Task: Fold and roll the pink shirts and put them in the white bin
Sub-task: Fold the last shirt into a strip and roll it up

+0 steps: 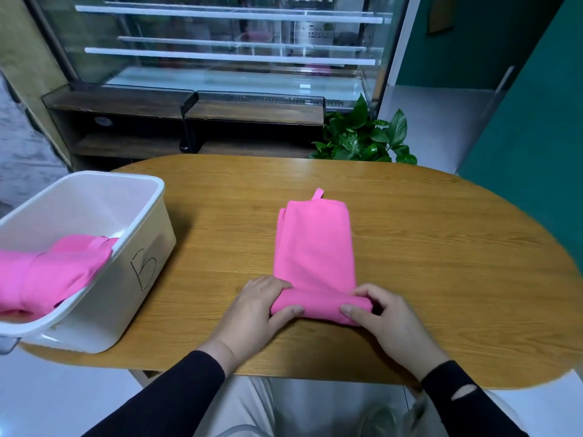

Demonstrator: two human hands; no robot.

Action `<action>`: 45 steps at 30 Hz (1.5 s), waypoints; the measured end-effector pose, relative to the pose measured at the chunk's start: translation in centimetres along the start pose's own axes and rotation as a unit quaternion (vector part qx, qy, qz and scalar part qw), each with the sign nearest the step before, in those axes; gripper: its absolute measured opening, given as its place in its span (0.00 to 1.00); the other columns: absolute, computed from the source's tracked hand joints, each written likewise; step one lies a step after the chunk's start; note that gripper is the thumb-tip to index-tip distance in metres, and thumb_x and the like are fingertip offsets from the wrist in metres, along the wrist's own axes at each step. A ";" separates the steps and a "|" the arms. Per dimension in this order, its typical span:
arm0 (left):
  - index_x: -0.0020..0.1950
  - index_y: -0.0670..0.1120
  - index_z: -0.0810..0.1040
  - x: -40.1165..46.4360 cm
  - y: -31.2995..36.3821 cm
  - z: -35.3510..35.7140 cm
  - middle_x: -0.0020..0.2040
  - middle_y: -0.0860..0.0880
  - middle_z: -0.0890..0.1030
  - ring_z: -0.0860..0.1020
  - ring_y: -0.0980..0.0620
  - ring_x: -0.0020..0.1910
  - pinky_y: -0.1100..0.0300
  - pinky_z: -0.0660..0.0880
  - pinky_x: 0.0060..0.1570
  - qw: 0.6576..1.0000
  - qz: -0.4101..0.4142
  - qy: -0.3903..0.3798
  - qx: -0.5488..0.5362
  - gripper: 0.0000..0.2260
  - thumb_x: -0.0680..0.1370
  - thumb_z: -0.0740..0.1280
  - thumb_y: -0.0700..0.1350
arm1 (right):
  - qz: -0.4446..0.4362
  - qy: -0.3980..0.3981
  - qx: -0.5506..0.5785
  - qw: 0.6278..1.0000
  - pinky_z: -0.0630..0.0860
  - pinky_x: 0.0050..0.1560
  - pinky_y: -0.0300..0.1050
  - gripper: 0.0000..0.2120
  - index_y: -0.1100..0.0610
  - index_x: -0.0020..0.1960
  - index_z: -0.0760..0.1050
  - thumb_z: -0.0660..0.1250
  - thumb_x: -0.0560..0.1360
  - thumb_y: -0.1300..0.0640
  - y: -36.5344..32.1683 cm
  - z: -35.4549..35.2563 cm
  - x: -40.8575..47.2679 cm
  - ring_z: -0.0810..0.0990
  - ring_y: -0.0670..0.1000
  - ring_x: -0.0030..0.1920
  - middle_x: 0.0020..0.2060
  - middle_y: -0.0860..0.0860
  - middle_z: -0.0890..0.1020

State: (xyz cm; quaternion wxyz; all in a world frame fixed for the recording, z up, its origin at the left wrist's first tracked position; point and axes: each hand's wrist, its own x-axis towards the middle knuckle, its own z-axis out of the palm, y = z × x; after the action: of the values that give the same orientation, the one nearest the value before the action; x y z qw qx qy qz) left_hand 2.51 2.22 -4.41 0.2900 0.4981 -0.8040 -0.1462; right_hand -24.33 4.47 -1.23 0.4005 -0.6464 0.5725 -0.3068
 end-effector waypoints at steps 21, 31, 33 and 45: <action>0.58 0.51 0.77 1.6 0.3 -0.3 0.54 0.54 0.75 0.73 0.56 0.54 0.58 0.68 0.54 0.996 -0.026 0.088 0.013 0.19 0.77 0.64 0.63 | 0.047 0.111 -0.084 0.989 0.70 0.46 0.51 0.22 0.44 0.42 0.77 0.61 0.69 0.26 -1.0 1.5 3.0 0.77 0.47 0.32 0.28 0.50 0.80; 0.74 0.54 0.70 1.4 -0.7 -0.4 0.62 0.56 0.75 0.72 0.54 0.59 0.58 0.63 0.55 0.989 0.045 -0.018 0.141 0.30 0.77 0.60 0.68 | -0.157 0.212 -0.300 0.917 0.67 0.54 0.50 0.11 0.49 0.54 0.79 0.59 0.82 0.49 -0.6 4.1 2.6 0.76 0.50 0.53 0.51 0.44 0.78; 0.75 0.54 0.68 1.7 -0.8 -0.7 0.60 0.56 0.75 0.71 0.55 0.58 0.58 0.64 0.55 0.990 0.039 -0.038 0.129 0.31 0.78 0.57 0.70 | -0.150 0.177 -0.326 0.917 0.69 0.61 0.53 0.21 0.52 0.64 0.78 0.57 0.81 0.41 0.4 4.7 2.0 0.75 0.53 0.62 0.60 0.46 0.77; 0.71 0.55 0.69 1.9 -0.7 -1.0 0.63 0.58 0.72 0.70 0.60 0.62 0.66 0.61 0.61 0.999 0.008 -0.034 0.029 0.34 0.71 0.68 0.70 | -0.177 0.036 -0.370 0.912 0.66 0.51 0.47 0.31 0.45 0.55 0.78 0.52 0.73 0.22 0.3 1.7 4.8 0.72 0.44 0.49 0.47 0.39 0.75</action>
State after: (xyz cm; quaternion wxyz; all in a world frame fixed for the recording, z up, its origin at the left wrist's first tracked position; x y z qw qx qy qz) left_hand 2.99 0.29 -3.35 0.2490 0.4950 -0.8211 -0.1373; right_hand -22.30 0.02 -2.60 0.0514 -0.8273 0.5354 -0.1620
